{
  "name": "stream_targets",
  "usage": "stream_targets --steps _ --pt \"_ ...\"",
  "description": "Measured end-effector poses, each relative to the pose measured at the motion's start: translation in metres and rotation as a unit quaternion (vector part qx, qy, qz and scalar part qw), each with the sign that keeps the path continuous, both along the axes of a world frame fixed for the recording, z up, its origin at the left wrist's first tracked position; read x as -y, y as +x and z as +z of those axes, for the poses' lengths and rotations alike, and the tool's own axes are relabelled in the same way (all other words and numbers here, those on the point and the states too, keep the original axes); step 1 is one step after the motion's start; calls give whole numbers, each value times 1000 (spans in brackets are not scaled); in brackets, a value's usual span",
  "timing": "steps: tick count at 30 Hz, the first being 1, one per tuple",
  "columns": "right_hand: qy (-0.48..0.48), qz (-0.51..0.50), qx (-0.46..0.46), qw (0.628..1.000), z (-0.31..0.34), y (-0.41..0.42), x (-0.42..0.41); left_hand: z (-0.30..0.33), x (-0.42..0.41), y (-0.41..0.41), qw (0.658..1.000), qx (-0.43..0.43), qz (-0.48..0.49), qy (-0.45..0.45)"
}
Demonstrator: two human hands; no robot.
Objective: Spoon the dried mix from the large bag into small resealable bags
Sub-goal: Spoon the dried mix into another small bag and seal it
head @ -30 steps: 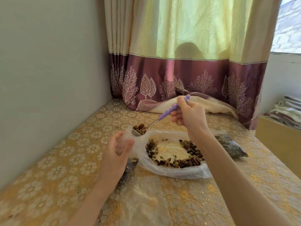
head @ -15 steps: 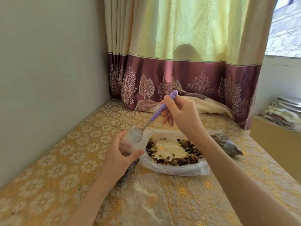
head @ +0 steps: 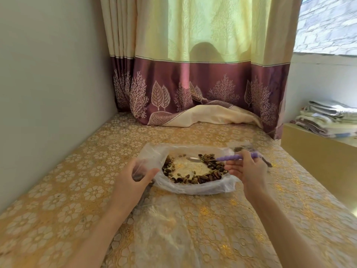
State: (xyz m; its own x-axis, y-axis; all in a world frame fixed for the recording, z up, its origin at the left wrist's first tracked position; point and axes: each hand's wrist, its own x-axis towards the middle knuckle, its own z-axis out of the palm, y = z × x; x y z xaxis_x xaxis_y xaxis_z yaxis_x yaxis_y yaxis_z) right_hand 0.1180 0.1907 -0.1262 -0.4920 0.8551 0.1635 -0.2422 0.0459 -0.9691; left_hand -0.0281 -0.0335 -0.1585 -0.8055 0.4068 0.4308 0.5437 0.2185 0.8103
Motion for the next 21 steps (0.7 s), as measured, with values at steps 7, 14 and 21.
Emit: stream_targets --steps 7,14,21 --pt "15 -53 2 998 -23 11 -9 1 -1 2 999 -21 -5 26" --pt "75 -132 2 988 -29 17 -9 0 -1 2 999 -23 -14 23" --pt "121 -158 44 979 -36 17 -10 1 -2 4 999 -34 -15 16"
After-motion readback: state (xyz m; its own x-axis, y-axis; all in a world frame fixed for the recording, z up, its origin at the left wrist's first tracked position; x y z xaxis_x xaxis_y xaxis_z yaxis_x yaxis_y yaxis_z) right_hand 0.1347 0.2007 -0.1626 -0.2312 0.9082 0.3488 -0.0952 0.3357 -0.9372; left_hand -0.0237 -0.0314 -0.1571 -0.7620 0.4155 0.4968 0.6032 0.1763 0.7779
